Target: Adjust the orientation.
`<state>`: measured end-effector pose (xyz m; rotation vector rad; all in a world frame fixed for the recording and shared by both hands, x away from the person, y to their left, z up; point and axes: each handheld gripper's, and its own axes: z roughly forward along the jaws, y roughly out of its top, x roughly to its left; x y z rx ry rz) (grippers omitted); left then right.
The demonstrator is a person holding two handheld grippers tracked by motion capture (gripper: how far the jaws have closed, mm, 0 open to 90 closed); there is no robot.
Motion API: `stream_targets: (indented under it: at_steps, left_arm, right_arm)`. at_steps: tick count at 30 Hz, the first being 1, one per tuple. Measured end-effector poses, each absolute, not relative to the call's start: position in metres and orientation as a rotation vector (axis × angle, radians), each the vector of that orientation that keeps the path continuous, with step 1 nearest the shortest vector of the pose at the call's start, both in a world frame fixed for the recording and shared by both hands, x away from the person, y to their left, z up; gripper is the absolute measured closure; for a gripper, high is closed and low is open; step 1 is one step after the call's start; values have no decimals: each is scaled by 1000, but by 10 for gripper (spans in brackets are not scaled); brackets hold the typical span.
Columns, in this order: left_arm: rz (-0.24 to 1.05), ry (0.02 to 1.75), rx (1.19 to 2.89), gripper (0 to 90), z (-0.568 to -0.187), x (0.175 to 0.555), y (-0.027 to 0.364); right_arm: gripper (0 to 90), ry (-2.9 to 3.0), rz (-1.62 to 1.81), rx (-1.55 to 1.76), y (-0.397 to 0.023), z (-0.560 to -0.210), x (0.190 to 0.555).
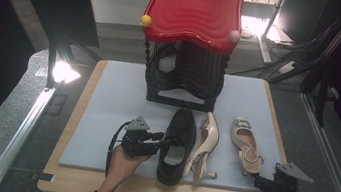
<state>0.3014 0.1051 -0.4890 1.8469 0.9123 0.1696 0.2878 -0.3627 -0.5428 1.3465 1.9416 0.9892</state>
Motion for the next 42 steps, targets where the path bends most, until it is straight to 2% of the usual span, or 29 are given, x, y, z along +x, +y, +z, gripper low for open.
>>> stream_targets:
  at_steps: [6, 10, 12, 16, 22, 28, 35, 38, 42]
  left_arm:
    - [192, 937, 1863, 606, -482, 307, 122]
    - [287, 1006, 1865, 648, -481, 311, 138]
    - [256, 1000, 1860, 657, -482, 314, 145]
    - [245, 964, 1919, 630, -481, 315, 145]
    - [260, 930, 2025, 641, -479, 320, 134]
    - [212, 891, 2121, 707, -475, 336, 128]
    - [241, 870, 2179, 802, -471, 339, 124]
    - [286, 862, 2181, 849, -472, 336, 122]
    - [301, 877, 2122, 864, -474, 333, 125]
  right_arm:
    - [67, 1942, 989, 1347, -363, -543, 288]
    - [67, 1942, 989, 1347, -363, -543, 288]
    - [67, 1942, 989, 1347, -363, -543, 288]
    - [67, 1942, 989, 1347, -363, -543, 288]
    - [67, 1941, 990, 1345, -363, -543, 288]
    - [67, 1941, 989, 1343, -363, -543, 288]
    - [67, 1941, 990, 1343, -363, -543, 288]
    - [67, 1941, 990, 1344, -363, -543, 288]
    - [67, 1941, 990, 1344, -363, -543, 288]
